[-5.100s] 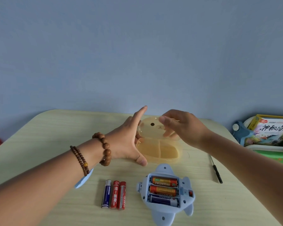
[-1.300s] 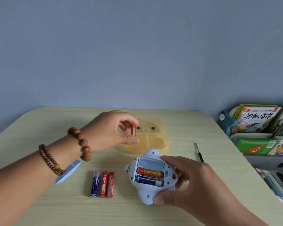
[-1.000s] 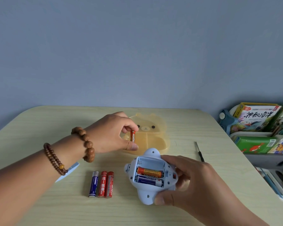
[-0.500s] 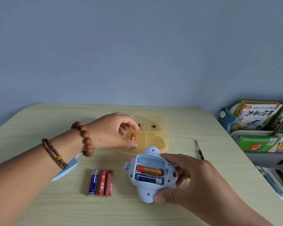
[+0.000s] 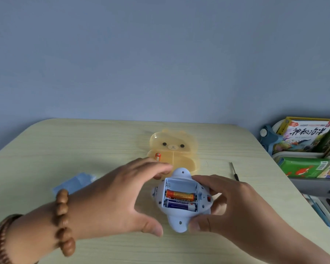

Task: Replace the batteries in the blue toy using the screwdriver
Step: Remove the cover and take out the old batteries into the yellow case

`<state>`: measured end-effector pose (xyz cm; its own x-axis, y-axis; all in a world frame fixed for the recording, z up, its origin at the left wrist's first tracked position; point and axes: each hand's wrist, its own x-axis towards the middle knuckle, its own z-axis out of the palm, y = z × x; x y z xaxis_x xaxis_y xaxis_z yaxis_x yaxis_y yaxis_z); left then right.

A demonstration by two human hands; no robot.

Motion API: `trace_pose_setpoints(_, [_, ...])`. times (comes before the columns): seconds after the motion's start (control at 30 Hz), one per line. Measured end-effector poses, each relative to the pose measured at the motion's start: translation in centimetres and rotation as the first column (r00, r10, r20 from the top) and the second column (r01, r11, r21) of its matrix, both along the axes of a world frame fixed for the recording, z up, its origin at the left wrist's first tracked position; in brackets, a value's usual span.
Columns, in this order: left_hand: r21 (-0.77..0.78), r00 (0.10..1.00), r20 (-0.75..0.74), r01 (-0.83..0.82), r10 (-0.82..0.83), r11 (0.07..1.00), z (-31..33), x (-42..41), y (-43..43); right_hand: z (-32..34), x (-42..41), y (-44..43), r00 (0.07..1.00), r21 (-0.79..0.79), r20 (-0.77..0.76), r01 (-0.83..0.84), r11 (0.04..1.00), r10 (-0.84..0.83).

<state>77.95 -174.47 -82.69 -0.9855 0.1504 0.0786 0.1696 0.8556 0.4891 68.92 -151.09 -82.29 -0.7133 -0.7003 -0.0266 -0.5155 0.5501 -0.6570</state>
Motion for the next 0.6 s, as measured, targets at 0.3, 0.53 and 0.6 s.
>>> trace_pose_setpoints(0.3, [0.100,0.987,-0.090,-0.127,0.136,0.987,-0.3,-0.1,1.0,1.2,1.1,-1.6,0.997,0.077,-0.036,0.071,0.994,-0.069])
trace_pose_setpoints(0.53, [0.119,0.988,-0.085,-0.117,0.127,0.986,-0.7,-0.1,1.2,0.6,2.0,-3.8,0.975,0.094,-0.098,0.207,0.974,-0.198])
trace_pose_setpoints(0.6, [0.121,0.988,-0.091,-0.112,0.123,0.986,-0.8,0.0,1.2,0.7,2.0,-4.2,0.970,0.115,-0.122,0.222,0.968,-0.208])
